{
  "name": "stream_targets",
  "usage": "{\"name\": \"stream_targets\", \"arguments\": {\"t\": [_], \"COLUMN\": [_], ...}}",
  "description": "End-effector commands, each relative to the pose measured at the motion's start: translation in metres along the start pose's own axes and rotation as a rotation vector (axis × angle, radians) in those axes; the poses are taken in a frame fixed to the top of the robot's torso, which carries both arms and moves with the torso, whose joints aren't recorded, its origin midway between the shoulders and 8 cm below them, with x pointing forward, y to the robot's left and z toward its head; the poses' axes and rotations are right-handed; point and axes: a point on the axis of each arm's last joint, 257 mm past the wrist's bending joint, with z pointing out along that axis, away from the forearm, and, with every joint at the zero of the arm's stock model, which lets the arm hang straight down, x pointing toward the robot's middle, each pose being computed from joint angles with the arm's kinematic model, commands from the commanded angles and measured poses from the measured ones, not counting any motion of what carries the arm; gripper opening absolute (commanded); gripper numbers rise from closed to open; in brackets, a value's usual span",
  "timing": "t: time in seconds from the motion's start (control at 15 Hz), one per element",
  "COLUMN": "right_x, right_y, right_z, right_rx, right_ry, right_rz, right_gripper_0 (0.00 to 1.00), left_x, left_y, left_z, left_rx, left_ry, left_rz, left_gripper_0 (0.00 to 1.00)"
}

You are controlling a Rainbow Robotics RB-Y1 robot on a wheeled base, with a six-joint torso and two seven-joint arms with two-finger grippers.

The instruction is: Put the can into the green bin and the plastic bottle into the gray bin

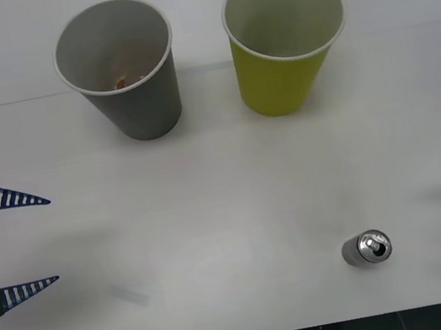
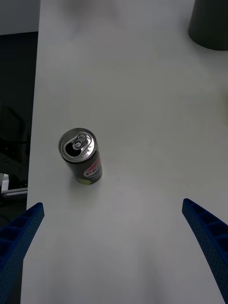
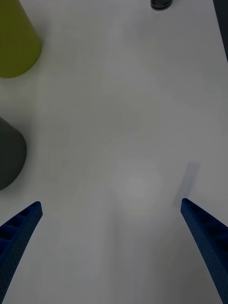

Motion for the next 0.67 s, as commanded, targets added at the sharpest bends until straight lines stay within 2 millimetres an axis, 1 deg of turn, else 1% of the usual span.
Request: {"name": "stream_targets", "arguments": {"t": [0.07,0.4,0.67], "right_x": [0.013,0.028,0.036], "right_y": [0.009,0.025,0.033], "right_z": [0.006,0.024,0.041], "right_rx": [0.011,0.043,0.089], "right_ry": [-0.068,-0.195,-0.242], "right_rz": [0.017,0.066,0.087], "right_gripper_0": [1.00,1.00,1.00], "left_x": [0.000,0.000,0.000], "left_y": [0.000,0.000,0.000], "left_z": [0.000,0.000,0.000], "left_rx": [0.000,0.000,0.000], "left_ry": [0.000,0.000,0.000], "left_rz": [0.000,0.000,0.000], "left_gripper_0": [1.00,1.00,1.00]}}
